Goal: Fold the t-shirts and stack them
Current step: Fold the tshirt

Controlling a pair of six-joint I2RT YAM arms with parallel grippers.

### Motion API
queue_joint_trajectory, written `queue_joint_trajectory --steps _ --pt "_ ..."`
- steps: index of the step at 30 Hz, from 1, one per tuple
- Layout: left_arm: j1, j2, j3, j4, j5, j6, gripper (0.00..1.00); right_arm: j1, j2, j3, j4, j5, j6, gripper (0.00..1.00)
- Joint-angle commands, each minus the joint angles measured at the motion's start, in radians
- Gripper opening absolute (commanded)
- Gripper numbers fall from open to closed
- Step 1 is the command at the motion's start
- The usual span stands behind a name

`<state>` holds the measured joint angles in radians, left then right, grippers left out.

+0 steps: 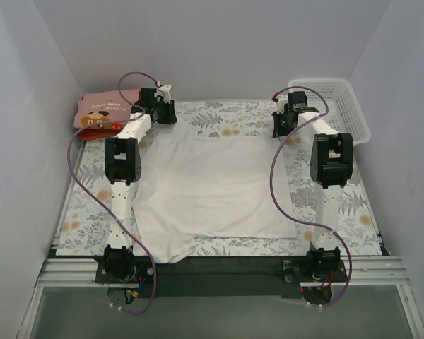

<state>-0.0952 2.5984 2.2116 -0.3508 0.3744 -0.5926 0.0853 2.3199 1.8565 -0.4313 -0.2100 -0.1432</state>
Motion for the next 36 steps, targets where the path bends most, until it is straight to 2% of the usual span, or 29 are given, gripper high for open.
queue_joint_trajectory --steps 1,2,6,11,18,25,27,28,36 --pt "-0.005 0.009 0.042 -0.011 -0.026 0.008 0.11 -0.002 -0.019 0.003 0.000 -0.029 -0.006 0.01" --pt "-0.005 -0.004 0.043 -0.002 -0.029 0.008 0.00 -0.004 -0.025 0.003 0.002 -0.029 -0.006 0.01" --pt "-0.005 -0.063 0.027 0.024 -0.029 0.013 0.00 -0.002 -0.060 0.001 0.002 -0.034 -0.006 0.01" --pt "0.005 -0.207 -0.104 0.122 0.011 0.028 0.00 -0.005 -0.112 0.006 0.002 -0.042 -0.006 0.01" --pt "0.035 -0.382 -0.260 0.156 0.099 0.036 0.00 -0.007 -0.203 -0.055 -0.004 -0.060 -0.027 0.01" --pt "0.035 -0.556 -0.466 0.148 0.144 0.092 0.00 -0.010 -0.283 -0.125 -0.007 -0.078 -0.044 0.01" --pt "0.037 -0.625 -0.576 0.144 0.141 0.126 0.00 -0.010 -0.304 -0.158 -0.011 -0.088 -0.053 0.01" --pt "0.040 -0.648 -0.576 0.145 0.147 0.126 0.00 -0.010 -0.312 -0.158 -0.011 -0.088 -0.055 0.01" --pt "0.057 -0.891 -0.873 0.144 0.182 0.175 0.00 -0.013 -0.399 -0.269 -0.014 -0.111 -0.087 0.01"
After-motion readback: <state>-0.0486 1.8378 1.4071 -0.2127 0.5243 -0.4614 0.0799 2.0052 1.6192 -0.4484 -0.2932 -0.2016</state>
